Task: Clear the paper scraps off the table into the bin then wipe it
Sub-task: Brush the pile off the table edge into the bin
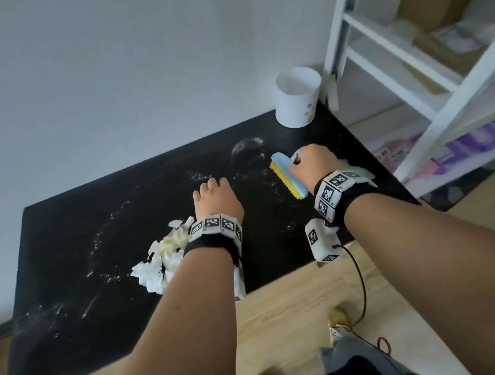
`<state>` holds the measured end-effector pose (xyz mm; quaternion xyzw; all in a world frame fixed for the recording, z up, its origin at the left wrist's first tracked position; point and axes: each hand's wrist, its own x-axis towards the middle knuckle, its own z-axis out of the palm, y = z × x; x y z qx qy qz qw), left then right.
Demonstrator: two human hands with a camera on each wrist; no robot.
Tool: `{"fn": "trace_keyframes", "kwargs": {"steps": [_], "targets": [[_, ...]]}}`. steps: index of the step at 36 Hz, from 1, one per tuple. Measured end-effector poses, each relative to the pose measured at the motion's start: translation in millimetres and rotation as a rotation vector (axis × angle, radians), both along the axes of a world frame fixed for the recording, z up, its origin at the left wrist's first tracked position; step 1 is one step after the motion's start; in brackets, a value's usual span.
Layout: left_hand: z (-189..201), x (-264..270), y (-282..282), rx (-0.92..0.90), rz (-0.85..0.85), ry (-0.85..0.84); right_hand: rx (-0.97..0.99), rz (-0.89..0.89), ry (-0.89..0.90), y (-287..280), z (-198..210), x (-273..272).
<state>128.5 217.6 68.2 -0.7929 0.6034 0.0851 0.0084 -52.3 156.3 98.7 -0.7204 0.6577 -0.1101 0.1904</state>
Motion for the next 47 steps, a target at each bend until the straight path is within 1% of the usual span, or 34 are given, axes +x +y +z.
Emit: {"fn": "trace_keyframes", "kwargs": {"steps": [6, 10, 13, 19, 25, 28, 32, 34, 37, 41, 43, 45, 47], "targets": [[3, -61, -64, -0.01, 0.002, 0.057, 0.017, 0.005, 0.046, -55, 3, -58], [0, -94, -102, -0.039, -0.004, 0.06, 0.023, 0.007, 0.011, -91, 6, -95], [0, -113, -127, -0.05, -0.003, 0.059, 0.027, 0.014, 0.012, -114, 7, -118], [5, -139, -174, -0.049, -0.011, 0.035, 0.036, -0.012, 0.101, -156, 3, -143], [3, -146, -228, -0.057, 0.009, 0.066, 0.088, -0.097, 0.041, -186, 0, -148], [1, -148, -256, -0.035, 0.039, 0.105, 0.074, -0.145, 0.024, -199, -5, -146], [1, -147, -290, 0.003, 0.108, 0.153, 0.029, -0.192, 0.016, -220, -14, -139], [-1, -144, -305, 0.027, 0.164, 0.179, 0.034, -0.215, 0.012, -230, -19, -134], [-8, -139, -326, 0.028, 0.191, 0.222, 0.047, -0.226, 0.003, -245, -22, -129], [-11, -134, -343, 0.029, 0.269, 0.304, 0.067, -0.236, -0.004, -260, -29, -126], [-13, -131, -346, 0.034, 0.316, 0.377, 0.068, -0.228, -0.001, -263, -33, -124], [-14, -128, -347, 0.055, 0.319, 0.425, 0.069, -0.21, 0.008, -265, -36, -122], [-15, -127, -345, 0.078, 0.291, 0.434, 0.063, -0.195, 0.015, -265, -38, -121]]}}
